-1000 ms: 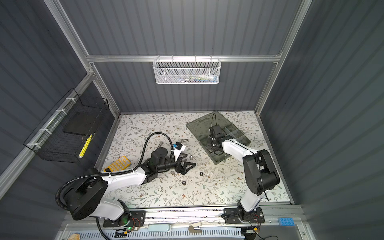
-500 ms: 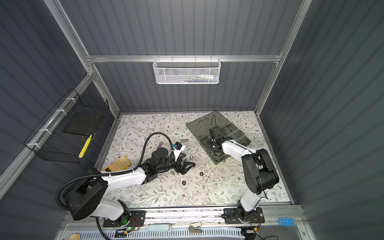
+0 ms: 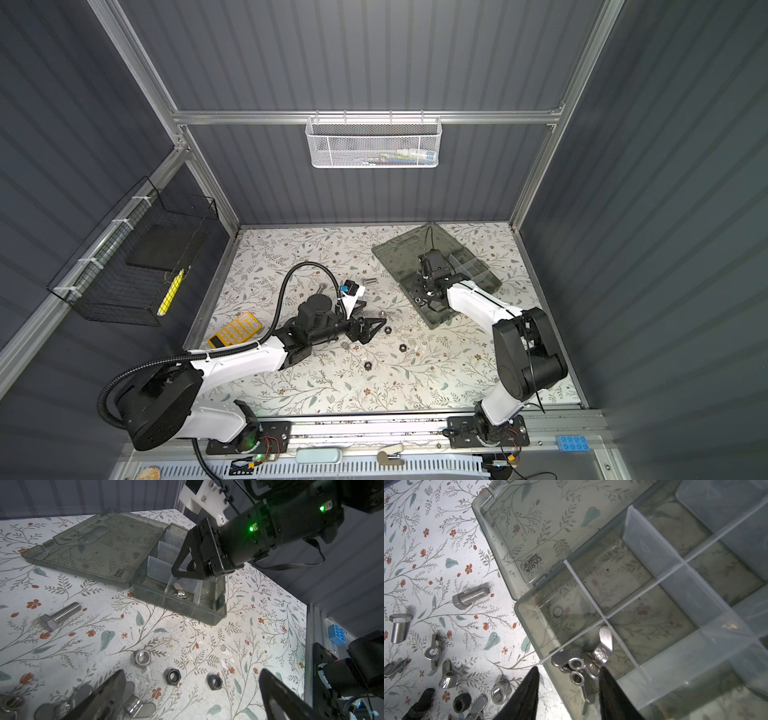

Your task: Sort the screws and nuts into containers

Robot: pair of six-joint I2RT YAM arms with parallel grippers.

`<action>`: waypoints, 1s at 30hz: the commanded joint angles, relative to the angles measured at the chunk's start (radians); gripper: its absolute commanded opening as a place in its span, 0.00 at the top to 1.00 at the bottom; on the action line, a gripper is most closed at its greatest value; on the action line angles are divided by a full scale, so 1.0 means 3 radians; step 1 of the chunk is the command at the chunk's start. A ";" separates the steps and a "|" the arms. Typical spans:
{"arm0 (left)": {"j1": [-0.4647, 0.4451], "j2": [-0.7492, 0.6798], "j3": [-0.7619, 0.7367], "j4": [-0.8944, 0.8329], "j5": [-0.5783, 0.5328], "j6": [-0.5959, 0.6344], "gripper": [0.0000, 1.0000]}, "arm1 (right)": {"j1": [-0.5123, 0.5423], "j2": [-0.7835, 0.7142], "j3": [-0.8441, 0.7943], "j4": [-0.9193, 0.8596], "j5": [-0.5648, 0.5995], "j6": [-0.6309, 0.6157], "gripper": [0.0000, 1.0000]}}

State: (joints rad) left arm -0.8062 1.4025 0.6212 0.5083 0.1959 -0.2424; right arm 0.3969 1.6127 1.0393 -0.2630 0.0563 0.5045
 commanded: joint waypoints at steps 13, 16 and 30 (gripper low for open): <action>0.0062 -0.0218 -0.0051 -0.0385 -0.1150 -0.0049 0.00 | 0.0308 -0.0318 0.0042 0.0098 0.0075 -0.0292 0.32; 0.0088 -0.0188 0.0023 -0.0564 -0.1645 -0.0258 0.00 | 0.0348 -0.0438 -0.0071 0.0238 0.0052 -0.0370 0.22; 0.0108 0.0827 0.1799 -0.3084 -0.2203 -0.1961 0.05 | 0.0869 -0.0990 -0.1235 0.1548 0.0187 -0.0607 0.01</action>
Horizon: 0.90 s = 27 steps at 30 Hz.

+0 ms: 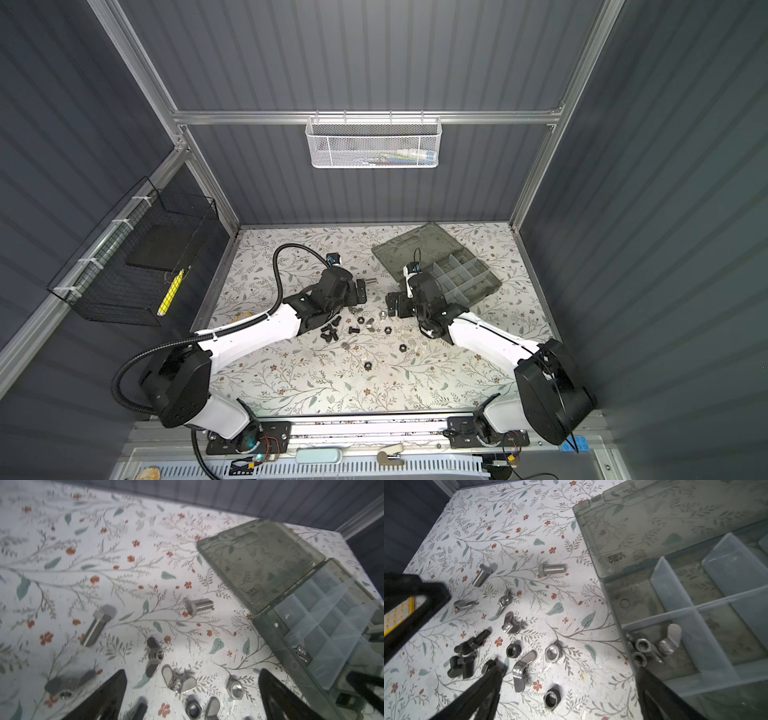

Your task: Sort the screws and nuts into containers

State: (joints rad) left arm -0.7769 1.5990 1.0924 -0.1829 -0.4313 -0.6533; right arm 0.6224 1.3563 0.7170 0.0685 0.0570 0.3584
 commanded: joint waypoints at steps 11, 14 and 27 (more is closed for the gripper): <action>0.0092 0.0926 0.0905 -0.1265 0.0432 -0.1840 0.10 | 0.0162 -0.0285 -0.0390 0.0694 0.0117 -0.0001 0.01; 0.0144 0.0962 0.0889 -0.1230 0.0439 -0.2007 0.16 | 0.0166 -0.0266 -0.0358 0.0656 0.0082 0.0021 0.01; 0.0314 0.1214 0.0674 -0.0933 0.0877 -0.2240 0.38 | 0.0165 -0.0325 -0.0363 0.0610 0.0192 0.0043 0.01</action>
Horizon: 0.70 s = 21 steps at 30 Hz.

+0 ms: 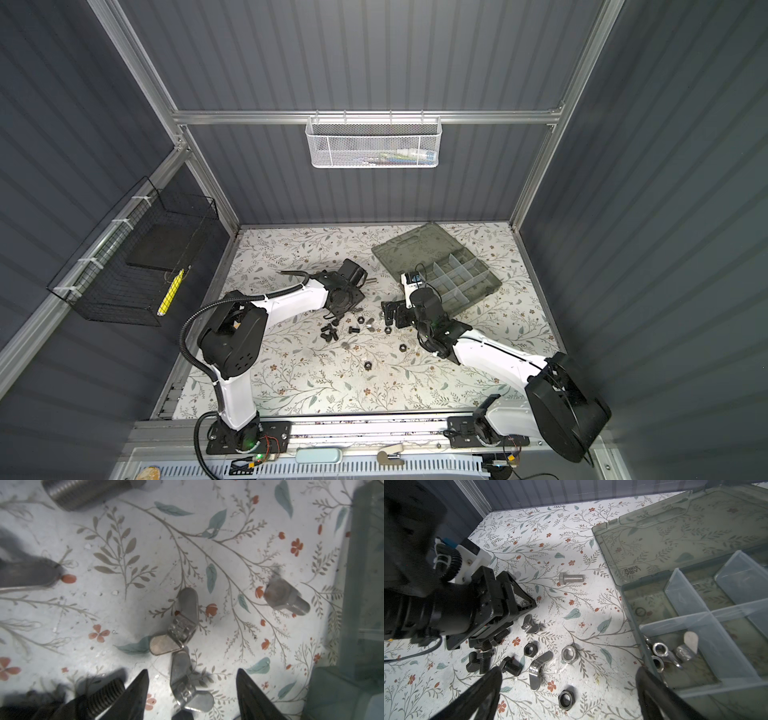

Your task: Sort the screws and nuts into containers

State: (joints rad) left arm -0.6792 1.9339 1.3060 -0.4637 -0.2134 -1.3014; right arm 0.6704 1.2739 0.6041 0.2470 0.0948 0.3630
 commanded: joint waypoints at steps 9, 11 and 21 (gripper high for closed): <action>-0.0011 0.0232 -0.0004 -0.0065 0.0250 0.0025 0.40 | 0.0005 -0.0012 0.0031 -0.0013 0.0088 0.0078 0.01; -0.0011 0.0228 -0.0052 -0.0058 0.0251 0.0035 0.42 | 0.0005 -0.0010 0.0046 -0.0035 0.0082 0.0086 0.01; -0.0036 0.0191 -0.0181 -0.0132 0.0298 0.0139 0.51 | 0.0005 -0.0051 0.0027 -0.0046 0.0176 0.0085 0.01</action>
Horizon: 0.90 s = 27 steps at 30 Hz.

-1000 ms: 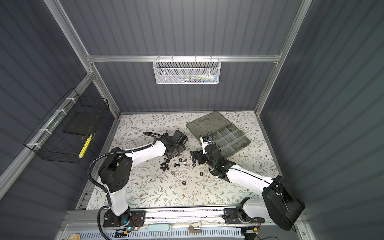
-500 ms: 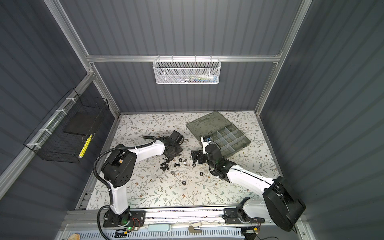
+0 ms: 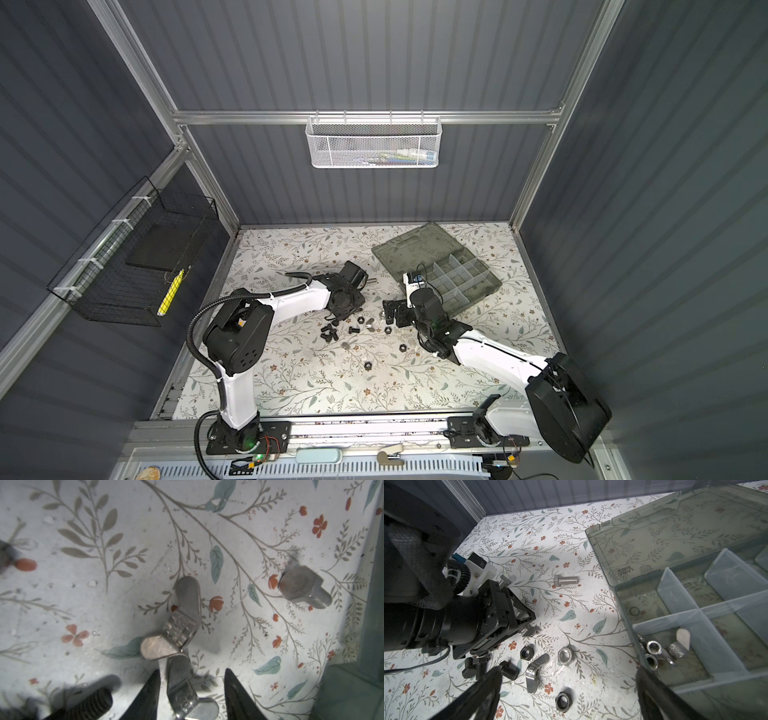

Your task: Sort the screws and nuts into containers

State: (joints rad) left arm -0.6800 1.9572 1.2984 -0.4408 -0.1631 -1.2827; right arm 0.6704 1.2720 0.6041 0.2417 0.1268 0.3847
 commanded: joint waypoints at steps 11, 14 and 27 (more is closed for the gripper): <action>-0.0049 0.0212 -0.0062 -0.0260 0.0093 0.0276 0.66 | 0.0005 -0.0041 0.0024 -0.0054 0.0206 0.0021 0.01; -0.0068 0.0241 -0.0016 -0.0259 0.0115 0.0444 0.67 | 0.0004 -0.0043 0.0022 -0.0060 0.0222 0.0026 0.01; -0.0177 0.0296 -0.0032 -0.0279 -0.0101 0.1139 0.74 | 0.0005 -0.0042 0.0022 -0.0085 0.0313 0.0044 0.01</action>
State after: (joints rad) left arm -0.7219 1.9865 1.3289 -0.4606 -0.1940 -1.0279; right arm 0.6704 1.2720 0.6041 0.2306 0.1955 0.3893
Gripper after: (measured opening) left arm 0.266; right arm 0.991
